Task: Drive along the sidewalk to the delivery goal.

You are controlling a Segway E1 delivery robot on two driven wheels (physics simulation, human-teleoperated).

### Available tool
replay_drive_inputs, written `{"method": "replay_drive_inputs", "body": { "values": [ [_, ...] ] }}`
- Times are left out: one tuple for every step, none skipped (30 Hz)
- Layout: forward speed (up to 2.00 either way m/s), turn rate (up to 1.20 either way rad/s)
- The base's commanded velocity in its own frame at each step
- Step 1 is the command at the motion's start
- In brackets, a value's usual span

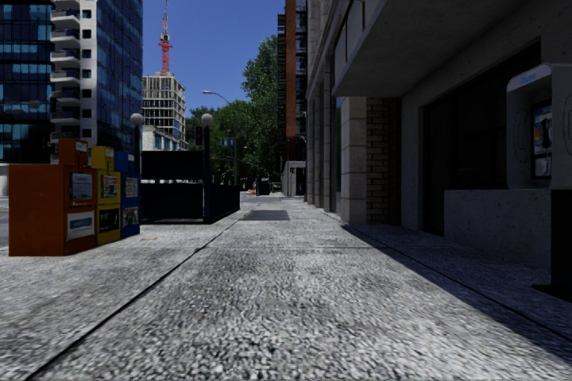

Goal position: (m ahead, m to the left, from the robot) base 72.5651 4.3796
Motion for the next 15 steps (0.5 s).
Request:
{"method": "replay_drive_inputs", "body": {
  "values": [
    [2.00,0.00],
    [2.00,0.00],
    [2.00,0.00],
    [2.00,0.00],
    [2.00,0.00],
    [2.00,0.00],
    [2.00,0.00],
    [2.00,0.00],
    [2.00,0.00],
    [2.00,0.00],
    [2.00,0.00],
    [2.00,0.00],
    [2.00,0.00],
    [2.00,0.00],
    [2.00,0.00]
  ]
}}
